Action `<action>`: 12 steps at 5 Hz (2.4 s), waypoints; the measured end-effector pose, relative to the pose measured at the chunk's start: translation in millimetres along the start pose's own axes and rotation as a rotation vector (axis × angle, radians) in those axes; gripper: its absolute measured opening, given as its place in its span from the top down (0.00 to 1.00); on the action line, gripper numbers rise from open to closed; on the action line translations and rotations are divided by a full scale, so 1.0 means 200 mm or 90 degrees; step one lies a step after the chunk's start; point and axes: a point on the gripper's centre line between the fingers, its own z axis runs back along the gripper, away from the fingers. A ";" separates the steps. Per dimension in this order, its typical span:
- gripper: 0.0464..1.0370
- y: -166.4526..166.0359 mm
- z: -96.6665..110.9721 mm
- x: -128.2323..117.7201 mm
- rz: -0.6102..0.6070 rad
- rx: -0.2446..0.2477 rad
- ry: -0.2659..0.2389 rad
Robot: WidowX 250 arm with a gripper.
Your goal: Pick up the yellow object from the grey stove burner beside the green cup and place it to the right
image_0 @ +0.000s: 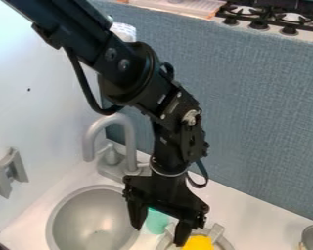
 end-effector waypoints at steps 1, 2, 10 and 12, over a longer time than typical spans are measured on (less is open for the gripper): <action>0.04 0.00 -0.03 -0.02 0.001 0.006 0.015; 0.04 -0.05 -0.09 0.01 -0.018 0.004 0.000; 0.04 -0.22 -0.41 0.22 -0.050 0.015 0.056; 0.07 -0.20 -0.44 0.25 -0.036 0.013 0.066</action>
